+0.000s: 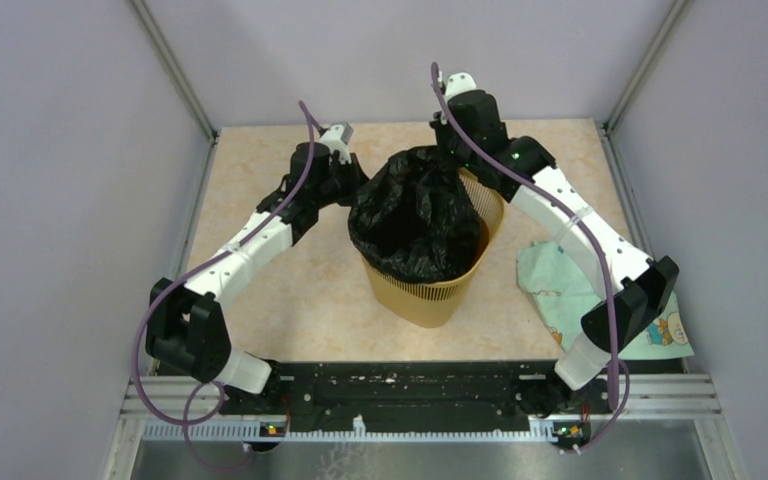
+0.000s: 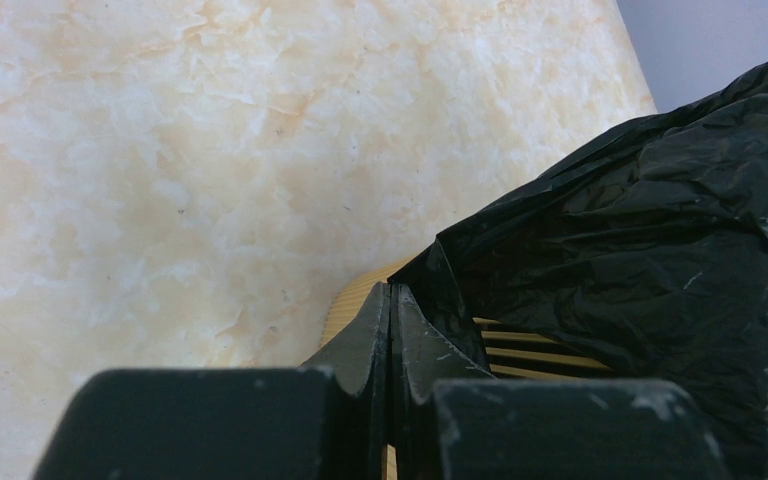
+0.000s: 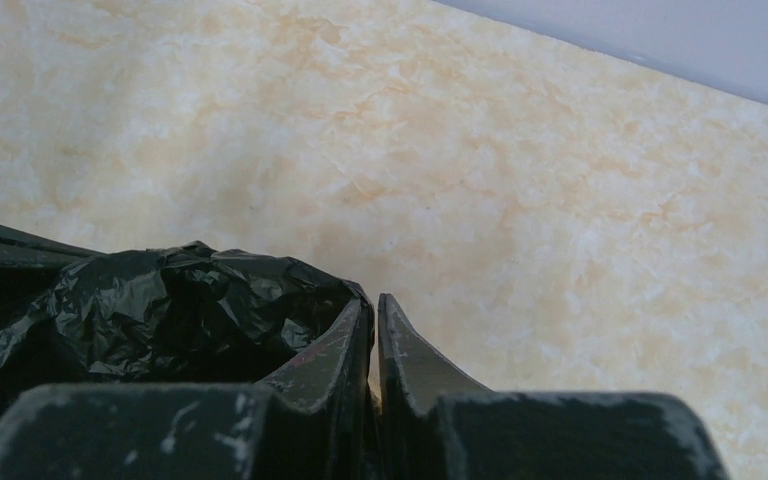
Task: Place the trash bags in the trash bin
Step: Place the trash bag in the trash bin.
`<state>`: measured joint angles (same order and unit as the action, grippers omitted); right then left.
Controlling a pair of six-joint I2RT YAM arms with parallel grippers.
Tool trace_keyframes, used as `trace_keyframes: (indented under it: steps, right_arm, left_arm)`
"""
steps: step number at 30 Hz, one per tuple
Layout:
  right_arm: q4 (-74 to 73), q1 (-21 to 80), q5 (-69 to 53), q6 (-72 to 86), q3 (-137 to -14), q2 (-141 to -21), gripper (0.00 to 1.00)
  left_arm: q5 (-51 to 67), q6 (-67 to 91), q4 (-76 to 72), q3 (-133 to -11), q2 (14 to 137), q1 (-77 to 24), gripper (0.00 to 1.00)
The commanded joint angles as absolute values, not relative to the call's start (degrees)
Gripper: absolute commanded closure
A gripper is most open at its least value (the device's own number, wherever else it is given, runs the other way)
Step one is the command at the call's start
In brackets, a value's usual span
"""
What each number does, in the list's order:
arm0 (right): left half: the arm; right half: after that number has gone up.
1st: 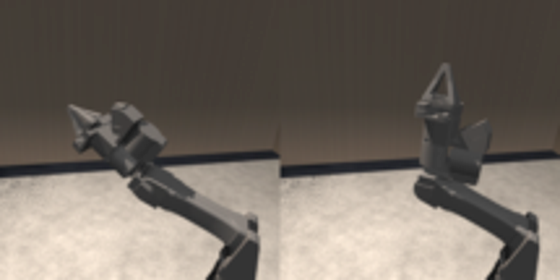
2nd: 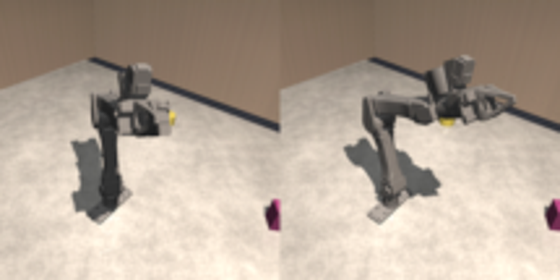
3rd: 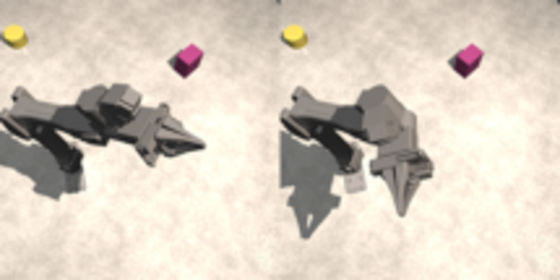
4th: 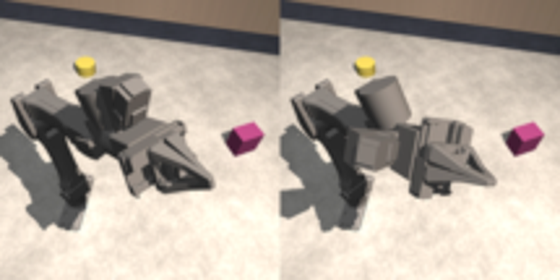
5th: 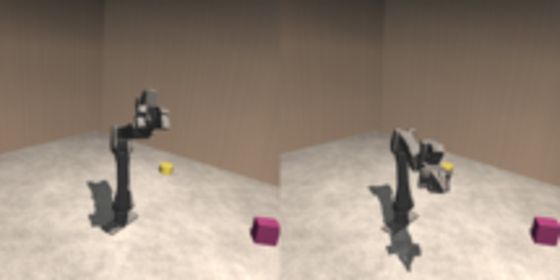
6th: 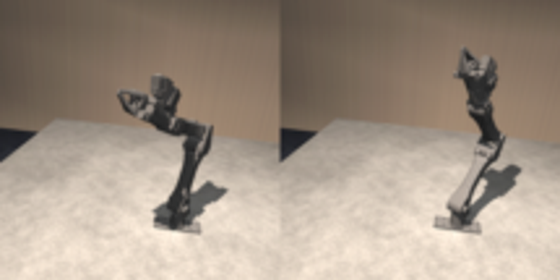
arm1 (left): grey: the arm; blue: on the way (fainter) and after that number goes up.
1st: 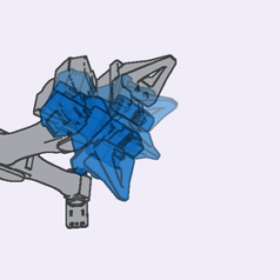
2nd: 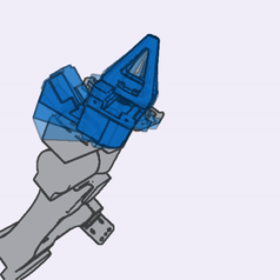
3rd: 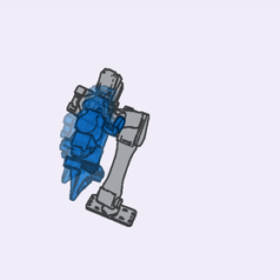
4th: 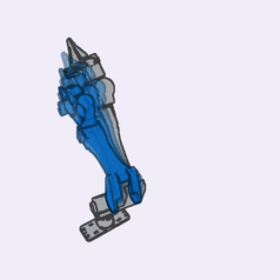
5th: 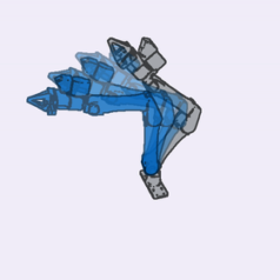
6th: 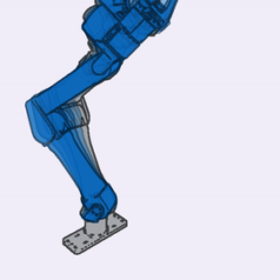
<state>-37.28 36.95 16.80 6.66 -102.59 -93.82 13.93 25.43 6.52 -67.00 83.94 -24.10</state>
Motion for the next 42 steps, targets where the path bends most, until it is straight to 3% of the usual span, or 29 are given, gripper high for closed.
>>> trace_keyframes:
  steps: [1,4,7,12,16,23,35,37,42]
  right_arm:
    - [-41.38,36.56,18.22,8.34,-107.83,-93.47,0.86]
    - [-44.16,36.59,17.99,9.38,-111.32,-92.77,0.65]
    - [-47.16,36.59,16.85,10.19,-114.43,-92.27,0.51]
    - [-54.20,39.16,17.46,10.61,-120.66,-92.28,0.36]
    - [-59.80,46.02,21.29,9.95,-126.59,-92.45,0.30]
    - [-70.74,56.91,31.35,13.32,-132.42,-94.18,0.30]
    - [-80.70,62.84,36.93,18.38,-133.50,-98.07,0.35]
    - [-81.45,62.89,37.39,18.97,-133.04,-98.34,0.42]
    - [-83.60,62.89,43.25,22.81,-130.77,-95.64,0.73]
  left_arm:
    - [13.90,24.92,4.82,-66.27,83.06,-25.10,0.97]
    - [13.93,24.66,5.17,-66.52,83.06,-25.22,0.96]
    - [14.05,24.61,5.38,-66.54,83.15,-25.22,0.96]
    - [14.21,24.70,5.15,-66.43,83.32,-25.29,0.96]
    - [14.30,24.63,5.10,-66.62,83.45,-25.40,0.96]
    - [14.20,24.43,5.13,-66.62,83.49,-25.35,0.96]
    - [14.30,24.35,4.91,-66.62,83.59,-25.38,0.96]
    - [14.26,24.35,4.87,-66.54,83.52,-25.39,0.96]
    - [14.02,24.09,5.01,-66.36,83.25,-25.38,0.96]
